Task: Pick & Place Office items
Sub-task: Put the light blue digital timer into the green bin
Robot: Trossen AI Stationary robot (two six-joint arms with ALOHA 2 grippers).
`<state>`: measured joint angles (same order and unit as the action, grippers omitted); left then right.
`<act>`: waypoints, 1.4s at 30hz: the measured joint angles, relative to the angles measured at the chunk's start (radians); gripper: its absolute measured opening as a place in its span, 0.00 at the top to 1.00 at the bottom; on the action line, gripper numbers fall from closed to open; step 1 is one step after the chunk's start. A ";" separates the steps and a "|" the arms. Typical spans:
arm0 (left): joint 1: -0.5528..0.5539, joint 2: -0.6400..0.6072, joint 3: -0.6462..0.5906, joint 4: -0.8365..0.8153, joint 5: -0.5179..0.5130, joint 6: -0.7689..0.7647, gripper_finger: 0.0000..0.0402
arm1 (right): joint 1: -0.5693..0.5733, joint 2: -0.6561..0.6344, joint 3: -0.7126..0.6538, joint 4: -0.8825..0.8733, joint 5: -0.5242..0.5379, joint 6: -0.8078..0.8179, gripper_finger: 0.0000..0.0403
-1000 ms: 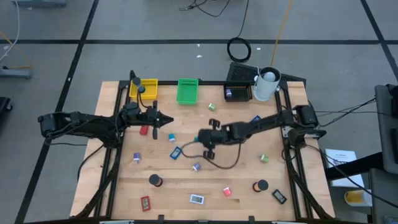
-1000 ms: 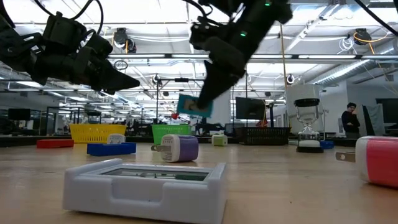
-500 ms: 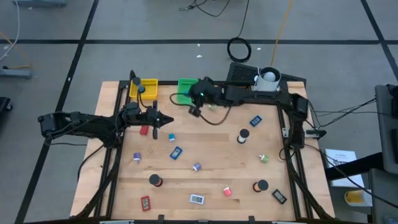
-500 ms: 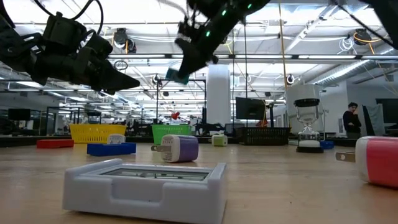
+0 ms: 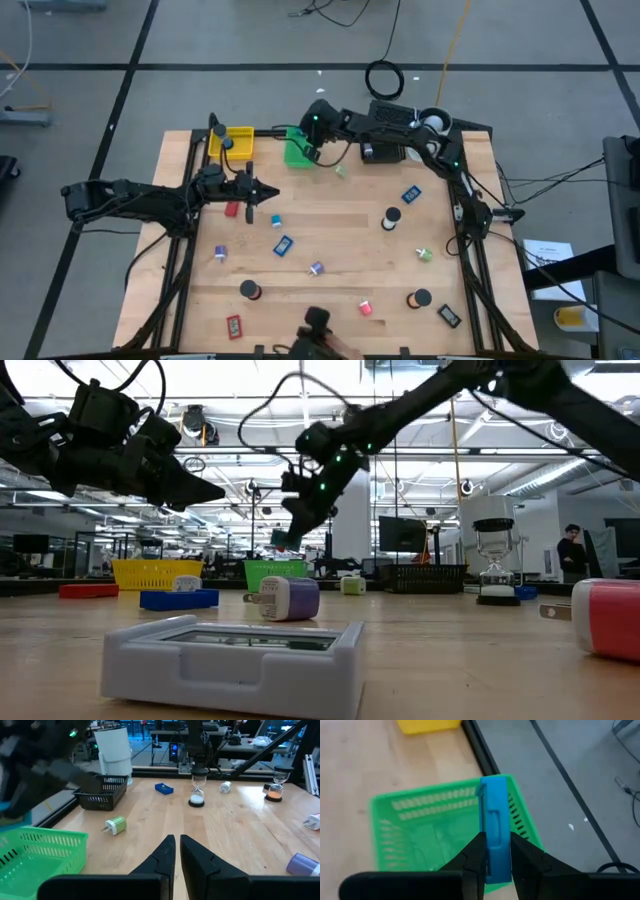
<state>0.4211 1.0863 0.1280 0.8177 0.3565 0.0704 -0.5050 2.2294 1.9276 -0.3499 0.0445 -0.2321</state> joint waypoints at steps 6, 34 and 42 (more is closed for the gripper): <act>0.000 0.000 0.000 0.000 0.000 0.000 0.92 | -0.020 0.075 0.036 0.027 -0.048 -0.024 0.86; 0.000 0.000 0.000 0.002 0.000 0.000 0.92 | -0.020 0.094 0.020 0.075 0.086 -0.026 0.80; 0.000 0.000 0.000 0.002 0.000 0.000 0.92 | 0.060 -0.084 0.010 -0.053 0.141 -0.031 0.87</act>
<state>0.4210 1.0863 0.1280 0.8200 0.3568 0.0704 -0.4447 2.1459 1.9371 -0.4033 0.1852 -0.2630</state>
